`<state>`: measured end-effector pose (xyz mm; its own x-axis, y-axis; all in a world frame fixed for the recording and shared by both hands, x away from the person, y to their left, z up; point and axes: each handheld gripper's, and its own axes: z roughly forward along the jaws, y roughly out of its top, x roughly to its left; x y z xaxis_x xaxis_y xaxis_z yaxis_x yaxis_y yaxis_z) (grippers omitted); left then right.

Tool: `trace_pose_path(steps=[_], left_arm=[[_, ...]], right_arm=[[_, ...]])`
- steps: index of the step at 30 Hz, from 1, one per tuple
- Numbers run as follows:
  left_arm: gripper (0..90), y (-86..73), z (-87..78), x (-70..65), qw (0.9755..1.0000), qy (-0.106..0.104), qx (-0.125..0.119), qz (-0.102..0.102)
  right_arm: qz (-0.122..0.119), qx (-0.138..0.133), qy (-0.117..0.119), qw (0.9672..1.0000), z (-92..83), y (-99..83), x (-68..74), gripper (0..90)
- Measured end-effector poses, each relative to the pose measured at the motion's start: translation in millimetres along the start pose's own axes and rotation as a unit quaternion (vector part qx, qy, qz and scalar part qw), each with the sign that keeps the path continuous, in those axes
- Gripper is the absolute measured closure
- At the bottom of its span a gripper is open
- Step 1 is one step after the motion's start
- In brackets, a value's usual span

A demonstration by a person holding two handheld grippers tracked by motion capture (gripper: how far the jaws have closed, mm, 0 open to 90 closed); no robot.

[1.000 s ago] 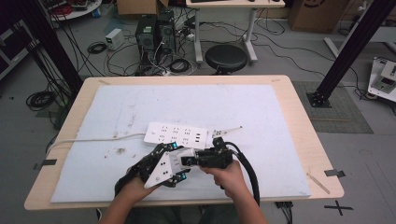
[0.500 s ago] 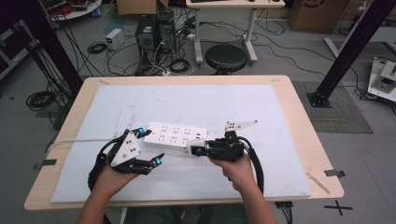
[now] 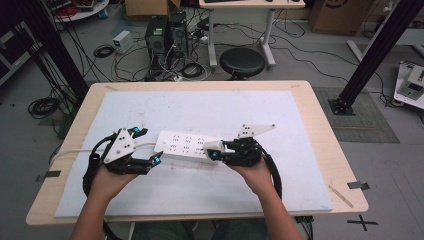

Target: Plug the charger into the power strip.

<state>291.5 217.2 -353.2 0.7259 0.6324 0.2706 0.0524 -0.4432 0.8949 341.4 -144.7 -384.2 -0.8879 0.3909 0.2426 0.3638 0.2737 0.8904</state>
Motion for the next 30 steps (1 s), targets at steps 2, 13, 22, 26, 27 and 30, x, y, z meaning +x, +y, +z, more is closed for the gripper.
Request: trace_pose_path(steps=[2,13,22,26,27,30], left_arm=[[19.0,-2.4,-2.3,1.3,1.0,0.002,0.001,-0.002],[19.0,-15.9,-12.8,6.8,0.9999,0.004,0.015,-0.007],[19.0,-27.8,-17.2,5.6,0.9997,0.004,0.02,-0.015],[19.0,-29.8,-18.7,6.1,0.9996,0.003,0.02,-0.017],[19.0,-30.5,-19.4,6.1,0.9996,0.002,0.022,-0.016],[19.0,-31.8,-19.6,5.9,0.9996,0.0,0.024,-0.015]], right_arm=[[-0.025,0.013,-0.025,0.9993,2.5,2.8,-0.8,63.2],[-0.098,0.094,-0.065,0.9886,10.6,32.5,-11.7,63.2],[-0.149,0.183,-0.069,0.9691,22.2,66.8,-16.7,63.2],[-0.16,0.212,-0.063,0.9621,28.4,76.5,-19.9,63.2],[-0.167,0.24,-0.059,0.9544,35.5,85.1,-23.1,63.1],[-0.173,0.255,-0.054,0.9498,40.6,90.0,-24.6,63.2]])
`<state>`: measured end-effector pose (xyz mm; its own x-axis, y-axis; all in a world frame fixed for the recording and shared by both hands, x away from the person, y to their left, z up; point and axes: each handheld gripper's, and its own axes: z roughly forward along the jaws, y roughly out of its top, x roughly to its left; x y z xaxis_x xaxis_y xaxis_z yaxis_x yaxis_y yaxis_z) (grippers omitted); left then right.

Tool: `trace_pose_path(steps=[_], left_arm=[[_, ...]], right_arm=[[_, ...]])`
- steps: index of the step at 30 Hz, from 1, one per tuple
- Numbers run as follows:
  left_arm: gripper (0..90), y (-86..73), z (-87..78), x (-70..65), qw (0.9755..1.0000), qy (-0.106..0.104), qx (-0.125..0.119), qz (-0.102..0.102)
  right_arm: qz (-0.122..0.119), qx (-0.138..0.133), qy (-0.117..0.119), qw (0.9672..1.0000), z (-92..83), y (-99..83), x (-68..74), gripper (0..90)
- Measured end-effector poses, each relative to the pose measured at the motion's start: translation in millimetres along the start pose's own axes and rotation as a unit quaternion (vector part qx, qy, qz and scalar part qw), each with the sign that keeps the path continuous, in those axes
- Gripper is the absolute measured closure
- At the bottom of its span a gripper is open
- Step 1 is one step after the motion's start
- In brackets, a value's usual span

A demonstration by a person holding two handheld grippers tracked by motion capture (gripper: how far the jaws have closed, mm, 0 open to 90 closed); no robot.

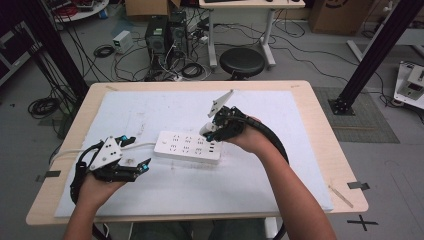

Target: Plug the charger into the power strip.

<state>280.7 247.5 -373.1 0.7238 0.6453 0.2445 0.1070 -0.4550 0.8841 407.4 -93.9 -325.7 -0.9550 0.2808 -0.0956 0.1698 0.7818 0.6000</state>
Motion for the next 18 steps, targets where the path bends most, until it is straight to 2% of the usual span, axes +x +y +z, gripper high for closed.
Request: trace_pose_path(steps=[1,5,6,10,13,18], left_arm=[[19.0,-0.6,0.2,-0.1,1.0,0.0,0.002,0.001],[18.9,-2.6,0.5,-1.3,0.9999,-0.006,0.009,0.001],[18.5,-4.1,-0.7,-2.6,0.9998,-0.01,0.019,0.002],[18.3,-7.1,-4.4,-1.8,0.9995,-0.009,0.03,0.003],[18.1,-10.0,-7.5,1.0,0.9992,-0.005,0.039,0.002],[17.8,-15.5,-10.2,9.0,0.9984,-0.001,0.056,-0.003]], right_arm=[[-0.006,0.018,0.007,0.9998,4.2,6.7,-3.9,63.2],[-0.014,0.035,0.015,0.9992,10.2,13.2,-8.4,63.2],[-0.026,0.066,0.023,0.9972,19.1,21.2,-12.6,63.2],[-0.036,0.106,0.043,0.9928,32.9,30.6,-19.4,63.2],[-0.044,0.123,0.06,0.9897,42.2,36.6,-23.3,63.2],[-0.049,0.157,0.075,0.9836,55.9,43.0,-26.0,63.2]])
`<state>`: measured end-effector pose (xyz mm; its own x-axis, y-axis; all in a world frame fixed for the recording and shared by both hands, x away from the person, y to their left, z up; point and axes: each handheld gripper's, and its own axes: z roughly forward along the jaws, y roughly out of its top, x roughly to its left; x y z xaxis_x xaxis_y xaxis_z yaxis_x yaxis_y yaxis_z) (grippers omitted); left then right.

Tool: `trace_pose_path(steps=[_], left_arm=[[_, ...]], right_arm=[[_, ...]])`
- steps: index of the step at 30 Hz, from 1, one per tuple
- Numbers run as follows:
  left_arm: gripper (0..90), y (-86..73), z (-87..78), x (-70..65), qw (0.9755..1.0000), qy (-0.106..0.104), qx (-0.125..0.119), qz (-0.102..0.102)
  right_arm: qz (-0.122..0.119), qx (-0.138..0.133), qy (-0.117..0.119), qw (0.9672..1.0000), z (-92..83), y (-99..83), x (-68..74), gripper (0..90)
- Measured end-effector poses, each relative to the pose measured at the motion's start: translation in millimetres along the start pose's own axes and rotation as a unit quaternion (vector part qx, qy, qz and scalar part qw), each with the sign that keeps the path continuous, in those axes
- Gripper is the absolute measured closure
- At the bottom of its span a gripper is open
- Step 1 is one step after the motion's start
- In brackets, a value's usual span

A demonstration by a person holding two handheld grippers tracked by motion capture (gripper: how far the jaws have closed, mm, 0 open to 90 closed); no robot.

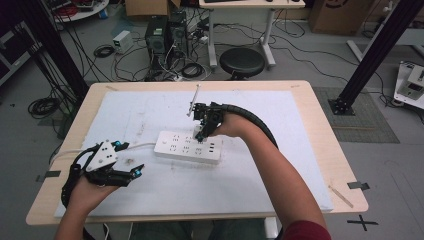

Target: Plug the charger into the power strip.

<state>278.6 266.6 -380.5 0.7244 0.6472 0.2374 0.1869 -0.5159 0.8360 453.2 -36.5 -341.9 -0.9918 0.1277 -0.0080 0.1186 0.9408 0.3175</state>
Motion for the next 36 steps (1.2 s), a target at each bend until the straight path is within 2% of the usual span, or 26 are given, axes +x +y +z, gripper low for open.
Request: trace_pose_path(steps=[5,15,16,24,26,27,30,34,36], left_arm=[[17.8,0.3,0.6,6.6,0.9999,-0.003,0.011,0.0],[17.8,3.1,2.1,7.7,1.0,-0.006,0.008,0.002],[17.8,2.9,1.6,7.7,1.0,-0.004,0.007,0.002],[17.8,1.9,-0.1,7.8,1.0,-0.002,0.005,0.002],[17.8,2.7,0.8,7.9,1.0,-0.001,0.004,0.002],[17.8,3.6,1.6,7.7,1.0,-0.002,0.002,0.002],[17.8,5.2,2.9,7.0,1.0,-0.004,0.002,0.004],[17.8,8.2,6.9,6.5,1.0,-0.006,0.003,0.006],[17.8,9.4,8.2,6.6,0.9999,-0.007,0.001,0.007]], right_arm=[[0.003,0.022,0.007,0.9997,10.2,2.6,-3.3,63.2],[0.01,0.034,0.003,0.9994,16.1,1.7,-7.1,63.2],[0.014,0.032,0.009,0.9993,16.7,1.6,-6.9,63.2],[0.004,0.041,0.004,0.9991,22.7,6.4,-3.8,63.3],[-0.003,0.045,-0.004,0.999,24.9,8.3,-2.0,63.3],[-0.005,0.06,-0.01,0.9981,32.1,9.1,-0.6,63.4],[0.002,0.052,-0.008,0.9986,32.6,8.8,-0.9,63.5],[-0.006,0.052,-0.013,0.9986,33.3,9.0,0.4,63.6],[0.0,0.05,-0.006,0.9988,33.4,7.8,-1.6,63.6]])
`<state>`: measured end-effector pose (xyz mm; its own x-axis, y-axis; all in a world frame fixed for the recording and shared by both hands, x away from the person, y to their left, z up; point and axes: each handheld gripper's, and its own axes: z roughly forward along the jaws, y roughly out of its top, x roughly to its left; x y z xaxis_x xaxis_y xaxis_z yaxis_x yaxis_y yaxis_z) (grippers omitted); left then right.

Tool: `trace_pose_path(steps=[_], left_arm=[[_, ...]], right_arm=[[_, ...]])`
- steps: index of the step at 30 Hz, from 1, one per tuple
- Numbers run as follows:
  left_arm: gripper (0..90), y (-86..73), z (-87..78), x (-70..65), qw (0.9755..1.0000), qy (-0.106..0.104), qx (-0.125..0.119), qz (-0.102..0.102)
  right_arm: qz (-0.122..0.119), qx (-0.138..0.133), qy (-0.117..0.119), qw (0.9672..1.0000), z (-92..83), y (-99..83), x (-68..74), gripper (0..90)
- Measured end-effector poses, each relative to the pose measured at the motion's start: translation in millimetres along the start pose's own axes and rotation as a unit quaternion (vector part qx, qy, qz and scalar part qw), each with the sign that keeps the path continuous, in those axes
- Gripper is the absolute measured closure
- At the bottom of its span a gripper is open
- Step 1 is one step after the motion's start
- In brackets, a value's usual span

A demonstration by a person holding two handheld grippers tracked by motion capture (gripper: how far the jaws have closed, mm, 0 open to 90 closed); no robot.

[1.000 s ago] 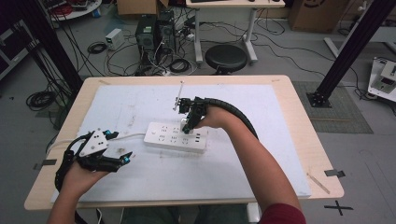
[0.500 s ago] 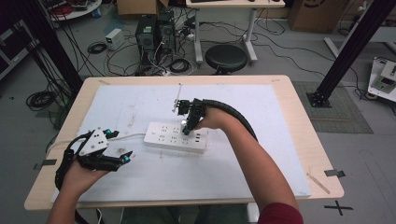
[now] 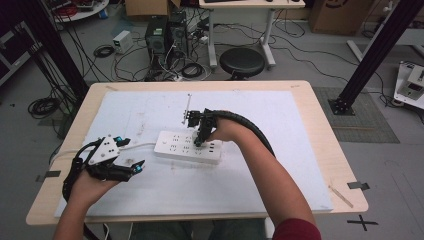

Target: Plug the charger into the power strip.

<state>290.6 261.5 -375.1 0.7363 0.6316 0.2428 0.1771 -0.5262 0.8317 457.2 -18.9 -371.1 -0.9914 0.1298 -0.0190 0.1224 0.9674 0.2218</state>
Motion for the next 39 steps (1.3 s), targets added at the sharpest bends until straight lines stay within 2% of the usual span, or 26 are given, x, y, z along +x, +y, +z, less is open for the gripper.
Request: trace_pose_path(steps=[4,11,12,13,14,15,16,18,19,21,23,25,26,27,28,29,30,31,32,36,38,39], left_arm=[[17.8,1.2,2.4,0.3,1.0,-0.001,0.003,0.001],[17.8,2.2,1.0,4.1,1.0,-0.001,0.004,0.0],[17.8,1.8,0.8,4.8,1.0,-0.001,0.005,0.0],[17.8,1.2,0.5,6.0,1.0,-0.001,0.007,-0.001],[17.8,0.8,0.7,6.3,1.0,-0.001,0.006,-0.004],[17.8,0.9,0.6,7.7,1.0,-0.001,0.008,-0.003],[17.8,1.3,0.8,8.5,1.0,0.0,0.006,-0.002],[17.8,2.7,1.0,9.7,1.0,0.0,0.004,-0.005],[17.8,4.3,1.2,10.9,1.0,-0.001,0.002,-0.003],[17.8,7.2,1.3,12.7,1.0,-0.002,0.001,-0.001],[17.8,10.7,1.9,13.9,1.0,-0.003,-0.002,0.0],[17.8,14.7,2.2,15.3,1.0,-0.006,-0.004,0.004],[17.8,16.0,2.5,15.8,0.9999,-0.007,-0.008,0.004],[17.8,18.3,2.7,16.4,0.9999,-0.008,-0.01,0.003],[17.8,19.6,2.9,16.5,0.9999,-0.01,-0.011,0.002],[17.8,21.8,3.1,16.6,0.9998,-0.011,-0.015,0.004],[17.8,23.2,3.1,16.7,0.9998,-0.011,-0.018,0.006],[17.8,25.5,3.1,16.9,0.9997,-0.014,-0.019,0.007],[17.8,27.2,3.3,16.8,0.9996,-0.015,-0.021,0.008],[17.8,32.7,2.8,17.2,0.9993,-0.019,-0.031,0.01],[17.8,33.9,2.6,18.3,0.9991,-0.021,-0.037,0.009],[17.8,34.1,2.3,19.3,0.999,-0.021,-0.038,0.009]], right_arm=[[-0.003,0.008,-0.003,1.0,3.5,0.9,0.7,63.7],[0.005,-0.005,0.009,0.9999,3.1,-2.7,-2.2,62.5],[0.008,-0.006,0.014,0.9999,2.6,-3.5,-3.6,56.3],[0.016,-0.015,0.019,0.9996,1.9,-4.6,-4.8,45.4],[0.037,-0.034,0.025,0.9984,-1.7,-7.2,-5.7,43.0],[0.038,-0.046,0.021,0.998,-4.8,-9.7,-5.9,41.8],[0.042,-0.062,0.011,0.9971,-10.2,-13.9,-5.4,36.9],[0.06,-0.087,0.01,0.9943,-19.0,-21.4,-4.4,35.4],[0.061,-0.097,0.006,0.9933,-22.1,-24.4,-3.6,33.3],[0.074,-0.122,0.002,0.9897,-31.2,-32.7,-0.1,32.0],[0.085,-0.161,-0.003,0.9833,-40.7,-42.4,5.2,29.6],[0.091,-0.187,-0.006,0.9781,-48.2,-50.4,10.6,27.9],[0.097,-0.204,-0.008,0.9741,-53.6,-56.3,14.8,26.1],[0.097,-0.213,-0.013,0.972,-56.7,-59.9,17.0,25.7],[0.107,-0.228,-0.02,0.9676,-61.9,-66.2,21.8,24.9],[0.109,-0.239,-0.022,0.9647,-64.8,-70.5,23.5,23.8],[0.117,-0.258,-0.02,0.959,-69.1,-77.8,26.5,22.5],[0.119,-0.264,-0.023,0.9567,-71.7,-82.2,28.0,21.7],[0.126,-0.277,-0.031,0.9521,-75.8,-89.7,31.1,21.6],[0.149,-0.311,-0.046,0.9377,-85.0,-115.5,39.6,21.3],[0.154,-0.324,-0.052,0.9319,-86.6,-126.1,42.3,20.8],[0.156,-0.329,-0.052,0.9299,-87.1,-130.5,43.7,20.8]])
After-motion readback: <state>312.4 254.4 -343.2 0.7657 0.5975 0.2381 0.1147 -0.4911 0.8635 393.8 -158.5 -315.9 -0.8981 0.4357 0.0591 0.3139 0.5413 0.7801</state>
